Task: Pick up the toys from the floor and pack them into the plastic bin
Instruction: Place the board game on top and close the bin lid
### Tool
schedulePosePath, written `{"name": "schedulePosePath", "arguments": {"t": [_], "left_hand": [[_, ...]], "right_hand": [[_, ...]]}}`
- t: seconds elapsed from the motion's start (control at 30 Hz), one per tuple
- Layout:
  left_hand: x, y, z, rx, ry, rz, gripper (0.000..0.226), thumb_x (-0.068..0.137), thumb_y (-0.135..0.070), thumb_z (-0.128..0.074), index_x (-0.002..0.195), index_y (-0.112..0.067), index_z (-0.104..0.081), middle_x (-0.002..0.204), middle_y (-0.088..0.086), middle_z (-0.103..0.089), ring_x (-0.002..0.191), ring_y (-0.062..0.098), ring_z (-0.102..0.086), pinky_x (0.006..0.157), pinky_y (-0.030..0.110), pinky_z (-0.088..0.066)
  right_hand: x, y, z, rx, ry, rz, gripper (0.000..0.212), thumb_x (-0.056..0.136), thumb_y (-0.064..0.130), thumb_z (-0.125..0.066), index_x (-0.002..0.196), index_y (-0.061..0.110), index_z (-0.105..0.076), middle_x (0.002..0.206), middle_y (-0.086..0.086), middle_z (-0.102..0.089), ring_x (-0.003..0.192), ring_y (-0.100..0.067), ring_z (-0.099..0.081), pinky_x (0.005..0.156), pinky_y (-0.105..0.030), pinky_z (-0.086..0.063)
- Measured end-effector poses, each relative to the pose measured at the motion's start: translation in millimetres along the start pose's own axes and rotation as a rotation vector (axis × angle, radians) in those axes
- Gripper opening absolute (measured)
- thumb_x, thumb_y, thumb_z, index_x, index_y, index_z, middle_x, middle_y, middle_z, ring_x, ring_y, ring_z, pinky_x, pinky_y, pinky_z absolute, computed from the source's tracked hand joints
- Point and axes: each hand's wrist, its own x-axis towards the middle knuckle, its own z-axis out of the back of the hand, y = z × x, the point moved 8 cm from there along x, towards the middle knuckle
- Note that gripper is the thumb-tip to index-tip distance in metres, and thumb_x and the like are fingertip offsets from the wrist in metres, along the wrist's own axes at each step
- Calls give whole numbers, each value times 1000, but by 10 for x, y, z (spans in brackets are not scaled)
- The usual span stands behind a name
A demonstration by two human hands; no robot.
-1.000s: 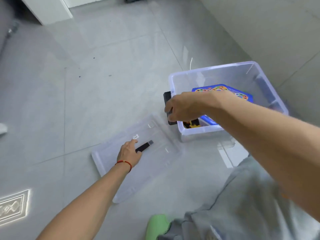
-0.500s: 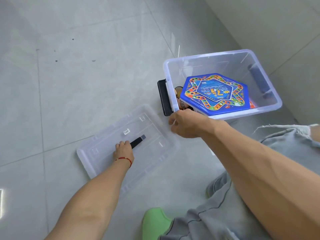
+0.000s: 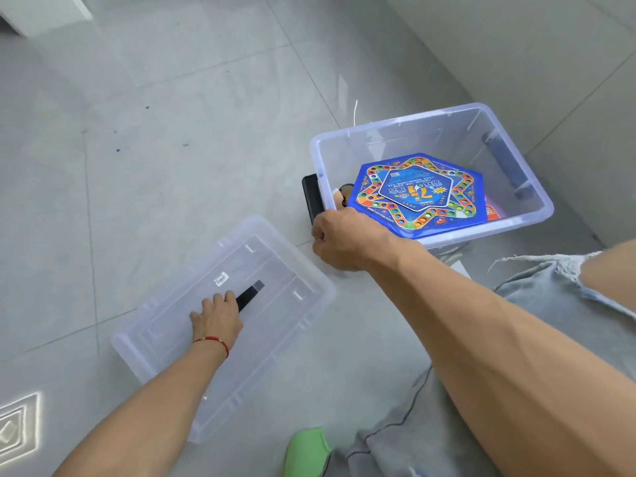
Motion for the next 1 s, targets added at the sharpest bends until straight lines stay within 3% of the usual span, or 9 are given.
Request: {"name": "schedulePosePath", "arguments": {"t": [0.1,0.17,0.23,0.37,0.5,0.6,0.77,0.9,1.0], "left_hand": [[115,331,407,-48,-123,32,15,76,-4,-56,87,-10,-48,78,9,-42,73,27,-41,58,36,-36],[195,515,749,-79,-204,46,16,76,-4,-57,88,-8,-48,79,11,-42,73,29,-42,57,37,-34],[276,643,1119,-110,-265,44,15,80,-9,-57,92,-8,-47,83,11,-43,77,31,-44,60,39,-35],[344,775,1882,-3,-418,4,13,85,-16,-56,96,-12,-49,84,9,-44,76,30,-45,63,38,-32],[326,590,2557,177,-554,-124,14,81,-10,-61,91,-8,-50,77,10,-40,67,29,-43,57,37,-33],[351,191,3071,160,-599,-212,16,83,-13,-59,96,-8,-51,82,11,-42,73,32,-45,59,41,-37],[348,-1123,3437,54,-510,-462,19,91,-24,-47,107,-14,-47,93,8,-42,86,31,-46,71,43,-43],[337,-2300,3363,23,-403,-597,21,94,-24,-45,113,-17,-45,102,10,-44,97,31,-46,81,47,-44],[369,-2981,3240,53,-369,-638,22,96,-24,-46,117,-18,-46,109,11,-46,103,31,-46,84,47,-42]], "right_hand": [[22,-19,160,73,-104,-15,18,88,17,-49,101,11,-59,97,-9,-54,108,-38,-55,68,-33,-37],[-3,-45,330,135,-177,-43,22,85,16,-49,103,10,-61,95,-10,-57,99,-37,-58,66,-34,-41],[-49,-108,540,217,-253,-91,28,86,16,-51,111,12,-62,108,-9,-61,97,-35,-59,76,-39,-49],[-188,-354,1025,380,-442,-193,35,87,23,-50,120,16,-59,121,-7,-59,116,-31,-52,96,-45,-42],[-284,-697,1281,514,-414,-271,23,71,26,-46,87,16,-59,91,-10,-61,95,-35,-53,89,-42,-46],[-336,-932,1400,550,-401,-323,13,60,24,-40,67,13,-45,73,-8,-49,78,-31,-43,75,-38,-39],[-371,-1416,1622,401,-293,-368,15,77,24,-52,83,12,-59,78,-4,-59,69,-23,-55,58,-26,-35],[-536,-1977,1836,135,-157,-381,41,75,41,-55,109,20,-65,115,-5,-64,98,-28,-62,88,-39,-51],[-819,-2429,1826,55,-62,-376,36,93,29,-58,125,12,-64,130,-8,-60,118,-31,-56,104,-43,-45]]}}
